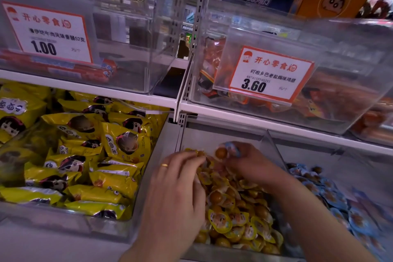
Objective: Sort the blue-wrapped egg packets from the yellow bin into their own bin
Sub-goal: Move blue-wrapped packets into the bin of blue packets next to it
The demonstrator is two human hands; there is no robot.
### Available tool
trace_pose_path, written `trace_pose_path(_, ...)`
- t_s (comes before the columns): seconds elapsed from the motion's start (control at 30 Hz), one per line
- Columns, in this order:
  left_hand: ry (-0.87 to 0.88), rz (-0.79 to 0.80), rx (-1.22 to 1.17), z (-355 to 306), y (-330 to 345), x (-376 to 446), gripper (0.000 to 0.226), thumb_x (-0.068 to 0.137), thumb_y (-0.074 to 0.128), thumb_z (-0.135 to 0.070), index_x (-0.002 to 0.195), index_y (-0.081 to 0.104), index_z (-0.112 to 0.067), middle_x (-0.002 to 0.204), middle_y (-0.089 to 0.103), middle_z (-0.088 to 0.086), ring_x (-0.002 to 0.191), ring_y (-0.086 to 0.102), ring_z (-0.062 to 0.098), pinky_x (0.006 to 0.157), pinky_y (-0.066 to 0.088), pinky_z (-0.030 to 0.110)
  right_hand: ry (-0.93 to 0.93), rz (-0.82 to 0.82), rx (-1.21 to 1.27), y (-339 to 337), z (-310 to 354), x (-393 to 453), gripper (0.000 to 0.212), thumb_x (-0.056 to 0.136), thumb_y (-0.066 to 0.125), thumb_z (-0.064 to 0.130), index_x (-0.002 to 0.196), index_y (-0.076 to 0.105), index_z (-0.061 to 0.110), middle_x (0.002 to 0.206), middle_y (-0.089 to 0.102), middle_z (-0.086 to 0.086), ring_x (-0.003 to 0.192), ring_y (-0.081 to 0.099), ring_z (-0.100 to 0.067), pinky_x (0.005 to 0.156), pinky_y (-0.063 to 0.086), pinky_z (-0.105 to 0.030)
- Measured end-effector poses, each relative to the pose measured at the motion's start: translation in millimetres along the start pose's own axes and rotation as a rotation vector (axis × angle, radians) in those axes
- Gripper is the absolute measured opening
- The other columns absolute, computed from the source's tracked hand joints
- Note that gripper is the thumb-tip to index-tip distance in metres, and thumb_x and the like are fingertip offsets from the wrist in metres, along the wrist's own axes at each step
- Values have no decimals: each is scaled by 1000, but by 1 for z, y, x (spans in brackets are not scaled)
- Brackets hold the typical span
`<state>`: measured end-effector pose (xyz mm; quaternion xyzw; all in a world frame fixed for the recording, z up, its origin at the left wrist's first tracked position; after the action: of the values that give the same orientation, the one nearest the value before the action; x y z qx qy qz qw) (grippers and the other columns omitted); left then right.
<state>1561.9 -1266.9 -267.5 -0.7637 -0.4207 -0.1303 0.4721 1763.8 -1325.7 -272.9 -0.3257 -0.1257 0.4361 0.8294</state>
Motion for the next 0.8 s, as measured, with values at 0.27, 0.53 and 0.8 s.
trace_pose_path(0.27, 193, 133, 320, -18, 24, -7, 64, 61, 87, -41, 121, 70, -26, 100, 72, -7, 92, 70, 15, 106, 35, 52, -207, 205, -514, 40, 26, -50, 21, 87, 62, 18, 104, 60, 30, 108, 69, 3, 94, 63, -12, 66, 40, -15)
trace_pose_path(0.53, 76, 7, 67, 4, 5, -4, 2, 82, 65, -30, 82, 67, -31, 84, 62, -18, 83, 60, 9, 103, 41, 48, -82, 145, -2, 14, -6, 8, 37, 72, 66, 12, 105, 70, 28, 98, 78, 2, 97, 72, -11, 86, 57, -32)
trace_pose_path(0.8, -284, -171, -369, 30, -15, 1, 24, 82, 65, -35, 68, 47, -27, 115, 61, -30, 112, 56, -9, 81, 44, 18, 48, 185, -813, 73, -64, 85, 37, 97, 44, 34, 128, 58, 22, 133, 56, -12, 125, 46, -34, 99, 40, -46)
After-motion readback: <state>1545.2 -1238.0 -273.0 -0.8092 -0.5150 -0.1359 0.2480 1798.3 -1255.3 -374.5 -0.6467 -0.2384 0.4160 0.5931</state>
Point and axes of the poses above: each hand's wrist, its own x-axis towards the middle knuckle, its own y-axis out of the palm, z = x × y, the point moved 6 cm from there along x, towards the middle knuckle
